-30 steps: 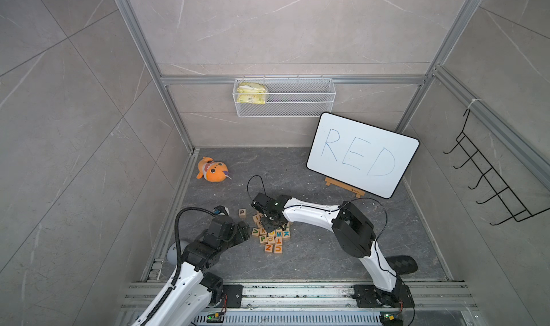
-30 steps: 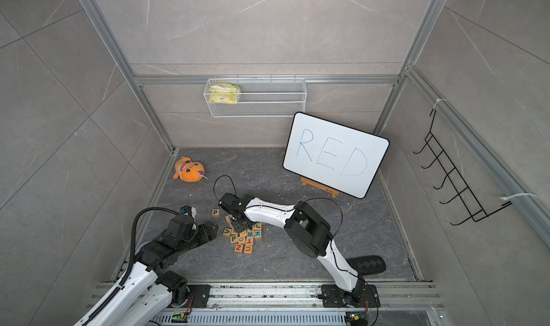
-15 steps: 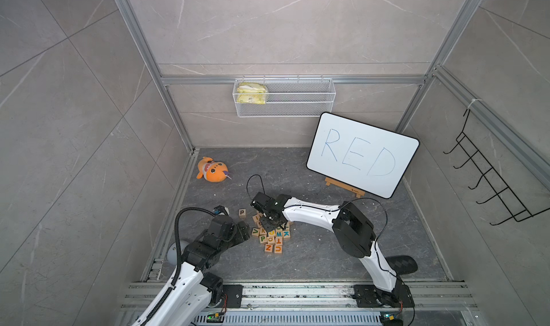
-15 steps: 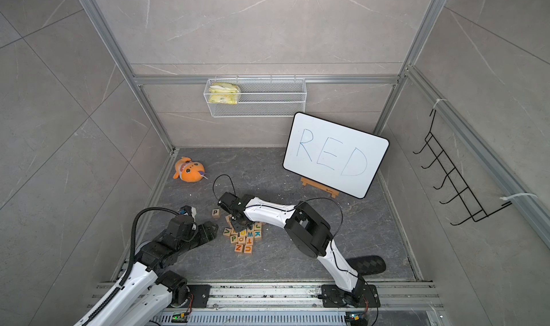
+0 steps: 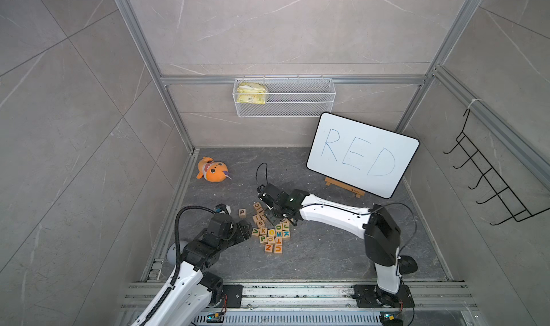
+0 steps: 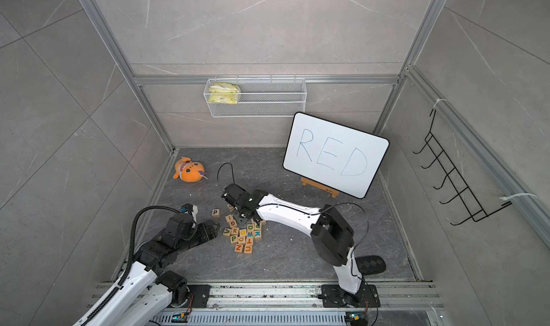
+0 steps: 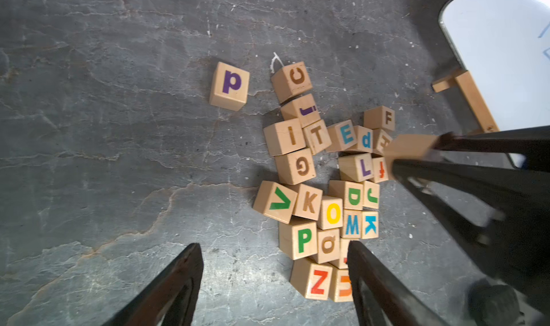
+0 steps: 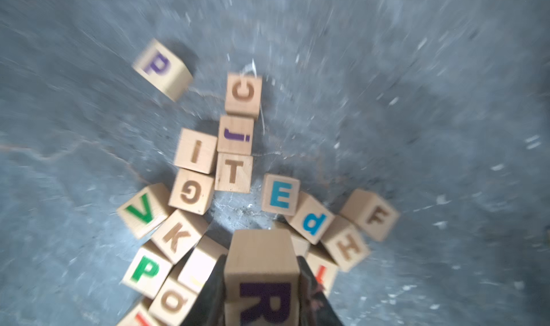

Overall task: Assemble the uppercase word "red" with letter blocks
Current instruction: Pick up the letter block from the center of the board, then place the letter block at the center of the board.

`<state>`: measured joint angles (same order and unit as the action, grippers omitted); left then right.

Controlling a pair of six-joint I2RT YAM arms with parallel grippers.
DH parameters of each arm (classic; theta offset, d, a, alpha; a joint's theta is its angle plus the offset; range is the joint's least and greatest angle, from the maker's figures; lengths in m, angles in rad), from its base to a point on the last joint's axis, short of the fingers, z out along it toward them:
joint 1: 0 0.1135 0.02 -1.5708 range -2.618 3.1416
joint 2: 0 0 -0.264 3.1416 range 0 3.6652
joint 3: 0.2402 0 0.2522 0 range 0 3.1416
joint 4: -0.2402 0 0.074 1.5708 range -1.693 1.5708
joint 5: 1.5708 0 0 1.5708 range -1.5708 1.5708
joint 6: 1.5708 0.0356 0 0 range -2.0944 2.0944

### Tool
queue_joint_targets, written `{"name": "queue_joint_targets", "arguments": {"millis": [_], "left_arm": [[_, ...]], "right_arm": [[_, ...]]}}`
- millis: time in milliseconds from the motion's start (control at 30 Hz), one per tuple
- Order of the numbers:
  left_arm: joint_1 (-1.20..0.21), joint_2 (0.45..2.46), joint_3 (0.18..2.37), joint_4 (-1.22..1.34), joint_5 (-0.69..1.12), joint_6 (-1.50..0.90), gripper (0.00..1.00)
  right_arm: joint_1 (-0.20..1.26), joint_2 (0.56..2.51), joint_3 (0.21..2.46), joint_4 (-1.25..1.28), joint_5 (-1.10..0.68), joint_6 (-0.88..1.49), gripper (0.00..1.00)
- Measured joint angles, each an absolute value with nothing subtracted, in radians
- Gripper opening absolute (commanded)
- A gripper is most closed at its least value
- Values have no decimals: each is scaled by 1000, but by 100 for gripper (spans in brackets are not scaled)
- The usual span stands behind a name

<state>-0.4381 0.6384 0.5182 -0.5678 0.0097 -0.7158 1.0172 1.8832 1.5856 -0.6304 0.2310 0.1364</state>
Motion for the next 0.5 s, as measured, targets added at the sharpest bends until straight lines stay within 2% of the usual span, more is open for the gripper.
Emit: {"name": "queue_joint_targets", "arguments": {"millis": [100,233,367,500], "left_arm": [[-438,639,551,-551,30,-707,77],[-439,639,580,-517,68,-699,75],[-439,647,610,-514,115,-672,75],[-439,662,643,-509,162,-633,74]], "right_arm": [[1006,1680,1441,-530,208,-10,0],[992,1466,1314,-542,67,-302,0],[989,1377,1265,-639,6,-574,0],[871,1373,1254,-741,-52,-772,0]]}}
